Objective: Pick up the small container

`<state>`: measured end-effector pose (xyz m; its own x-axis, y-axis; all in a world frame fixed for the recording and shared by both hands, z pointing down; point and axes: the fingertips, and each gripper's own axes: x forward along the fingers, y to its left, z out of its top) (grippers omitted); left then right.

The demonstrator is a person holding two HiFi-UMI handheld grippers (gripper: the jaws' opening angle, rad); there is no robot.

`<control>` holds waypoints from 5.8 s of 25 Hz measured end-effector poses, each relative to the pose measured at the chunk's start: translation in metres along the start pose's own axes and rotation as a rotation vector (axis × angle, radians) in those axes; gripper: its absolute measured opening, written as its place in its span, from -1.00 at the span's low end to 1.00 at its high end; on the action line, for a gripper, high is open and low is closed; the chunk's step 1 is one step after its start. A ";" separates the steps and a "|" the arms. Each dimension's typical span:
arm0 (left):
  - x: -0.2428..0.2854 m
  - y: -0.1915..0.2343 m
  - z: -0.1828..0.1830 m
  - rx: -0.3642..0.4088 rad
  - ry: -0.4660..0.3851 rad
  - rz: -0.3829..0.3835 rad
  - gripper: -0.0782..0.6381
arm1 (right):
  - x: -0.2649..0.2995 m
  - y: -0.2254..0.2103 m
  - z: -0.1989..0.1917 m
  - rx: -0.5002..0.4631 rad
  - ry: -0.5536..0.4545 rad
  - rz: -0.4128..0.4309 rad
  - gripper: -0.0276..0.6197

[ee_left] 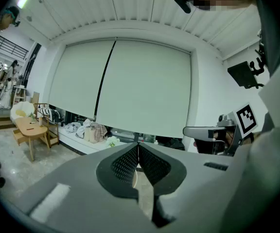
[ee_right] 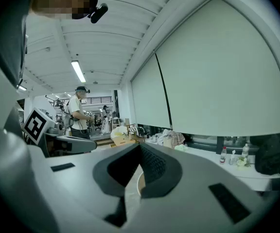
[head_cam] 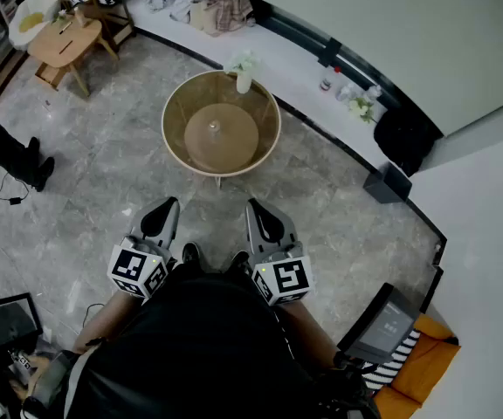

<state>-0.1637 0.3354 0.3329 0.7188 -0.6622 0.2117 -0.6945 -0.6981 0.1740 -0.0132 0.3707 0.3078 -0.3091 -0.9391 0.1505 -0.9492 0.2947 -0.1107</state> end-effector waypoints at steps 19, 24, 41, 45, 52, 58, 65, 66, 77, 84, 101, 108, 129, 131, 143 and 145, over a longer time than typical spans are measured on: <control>0.003 -0.013 -0.002 -0.041 -0.008 0.035 -0.77 | -0.018 -0.014 0.009 0.004 -0.040 -0.019 -0.91; 0.011 -0.041 -0.017 -0.041 -0.004 0.048 -0.77 | -0.040 -0.030 0.005 0.020 -0.080 0.037 -0.91; 0.063 -0.039 -0.024 -0.075 0.057 0.099 -0.77 | -0.004 -0.051 0.008 -0.071 -0.016 0.201 -0.91; 0.091 -0.019 -0.018 -0.082 0.050 0.087 -0.77 | 0.030 -0.084 0.008 -0.069 -0.016 0.119 -0.91; 0.138 0.032 0.011 -0.092 0.031 0.077 -0.77 | 0.092 -0.107 0.026 -0.105 0.008 0.067 -0.91; 0.167 0.066 0.028 -0.105 0.009 0.057 -0.77 | 0.136 -0.123 0.032 -0.072 0.026 0.025 -0.91; 0.183 0.104 0.033 -0.110 0.015 0.040 -0.77 | 0.182 -0.124 0.037 -0.129 0.046 -0.006 -0.91; 0.185 0.109 0.034 -0.106 0.015 0.037 -0.77 | 0.187 -0.125 0.037 -0.128 0.047 -0.012 -0.91; 0.223 0.139 0.020 -0.107 0.061 0.056 -0.77 | 0.227 -0.156 0.005 -0.106 0.123 -0.007 -0.91; 0.275 0.138 0.011 -0.097 0.085 0.100 -0.77 | 0.259 -0.200 -0.014 -0.098 0.194 0.069 -0.91; 0.378 0.189 -0.054 -0.037 0.182 0.184 -0.66 | 0.370 -0.270 -0.100 -0.094 0.320 0.204 -0.91; 0.407 0.205 -0.124 -0.097 0.274 0.098 -0.41 | 0.398 -0.261 -0.147 -0.043 0.356 0.231 -0.91; 0.482 0.257 -0.367 -0.016 0.671 0.016 0.15 | 0.414 -0.274 -0.273 0.094 0.488 0.209 -0.56; 0.490 0.257 -0.381 -0.013 0.695 0.004 0.16 | 0.415 -0.275 -0.281 0.116 0.489 0.211 -0.56; 0.510 0.270 -0.440 -0.014 0.781 0.069 0.17 | 0.412 -0.287 -0.317 0.154 0.543 0.201 -0.56; 0.513 0.271 -0.445 -0.020 0.785 0.080 0.17 | 0.410 -0.287 -0.322 0.161 0.556 0.201 -0.56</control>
<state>0.0027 -0.0724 0.9169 0.4385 -0.3188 0.8403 -0.7490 -0.6464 0.1456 0.1135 -0.0417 0.7181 -0.5073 -0.6216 0.5968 -0.8614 0.3857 -0.3306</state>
